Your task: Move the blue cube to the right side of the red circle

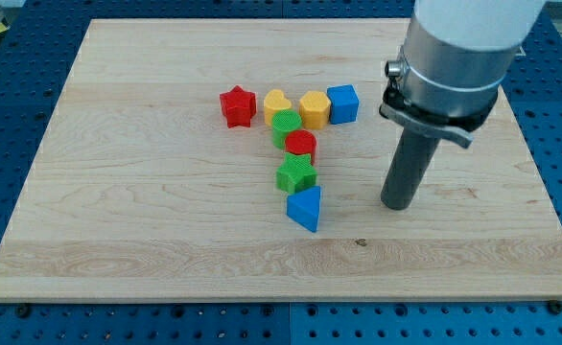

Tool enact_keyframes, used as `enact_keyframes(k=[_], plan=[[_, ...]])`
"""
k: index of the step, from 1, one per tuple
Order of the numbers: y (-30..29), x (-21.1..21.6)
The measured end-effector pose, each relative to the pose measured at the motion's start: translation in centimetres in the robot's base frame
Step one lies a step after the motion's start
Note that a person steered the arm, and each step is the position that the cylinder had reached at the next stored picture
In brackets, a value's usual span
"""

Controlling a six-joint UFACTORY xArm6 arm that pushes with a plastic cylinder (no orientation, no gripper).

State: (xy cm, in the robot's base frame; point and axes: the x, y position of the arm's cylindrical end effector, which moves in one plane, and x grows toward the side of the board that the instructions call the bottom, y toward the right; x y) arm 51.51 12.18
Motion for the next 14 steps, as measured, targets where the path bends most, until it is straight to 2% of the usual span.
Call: enact_keyframes(k=[3,7,8,10,11,14], plan=[[2.9,-7.3],[2.9,-19.4],[0.8,-21.3],[-2.6,-21.9],[-3.8,-20.4],[-4.7,-19.6]])
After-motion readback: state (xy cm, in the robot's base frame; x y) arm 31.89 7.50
